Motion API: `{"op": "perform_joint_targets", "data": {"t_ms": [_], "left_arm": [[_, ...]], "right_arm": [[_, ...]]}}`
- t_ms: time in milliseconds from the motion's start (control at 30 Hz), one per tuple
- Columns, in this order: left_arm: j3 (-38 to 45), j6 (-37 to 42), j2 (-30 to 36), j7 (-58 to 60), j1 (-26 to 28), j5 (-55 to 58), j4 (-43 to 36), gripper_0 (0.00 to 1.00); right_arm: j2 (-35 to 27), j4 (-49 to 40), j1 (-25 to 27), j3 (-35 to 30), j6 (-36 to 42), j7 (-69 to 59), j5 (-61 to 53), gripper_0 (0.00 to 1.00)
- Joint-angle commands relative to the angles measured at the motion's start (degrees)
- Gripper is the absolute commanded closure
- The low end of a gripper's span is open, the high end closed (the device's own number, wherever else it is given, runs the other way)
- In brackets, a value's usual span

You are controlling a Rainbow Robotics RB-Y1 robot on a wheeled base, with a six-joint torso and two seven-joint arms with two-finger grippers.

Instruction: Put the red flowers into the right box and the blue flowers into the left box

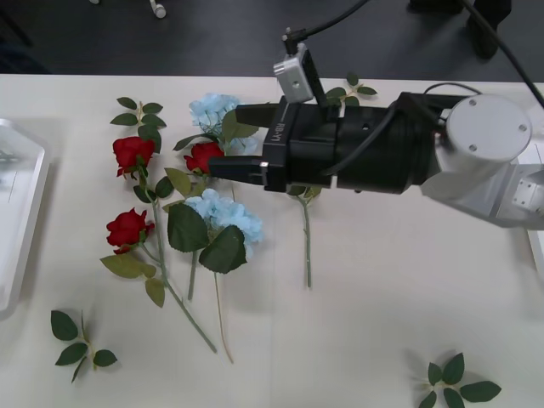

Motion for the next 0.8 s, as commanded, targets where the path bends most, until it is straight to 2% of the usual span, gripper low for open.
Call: {"op": "perform_joint_targets", "data": {"t_ms": [33, 133, 200, 267, 400, 533, 800], "left_arm": [[3.3, -6.4, 0.6, 6.8, 3.3, -4.8, -2.5, 1.0], [5.6, -9.7, 0.6, 11.5, 4.2, -12.0, -2.5, 1.0], [6.4, -10.1, 0.6, 13.2, 4.1, -15.8, -2.5, 1.0], [7.7, -10.1, 0.6, 16.3, 3.3, -21.6, -2.5, 1.0], [7.8, -10.1, 0.7, 22.5, 1.6, -31.5, -2.5, 1.0], [6.7, -10.0, 0.6, 28.3, -0.1, -40.0, -2.4, 1.0], [4.1, -7.4, 0.6, 39.2, -5.6, -54.6, 0.6, 1.0]], "right_arm": [[-2.6, 5.5, -1.0, -6.3, 12.2, -5.4, -0.4, 0.0], [-2.7, 11.4, -1.0, -12.1, 25.8, -10.2, 2.0, 0.0], [-2.6, 13.8, -1.1, -15.0, 32.1, -12.9, 4.1, 0.0], [-2.1, 17.0, -1.1, -19.6, 42.0, -17.8, 8.4, 0.0], [-0.7, 18.0, -1.2, -26.3, 55.1, -28.0, 16.9, 0.0], [-0.6, 13.1, -1.2, -28.8, 59.8, -39.9, 22.9, 0.0], [1.2, -1.1, -1.2, -27.4, 59.7, -63.9, 35.3, 0.0]]}}
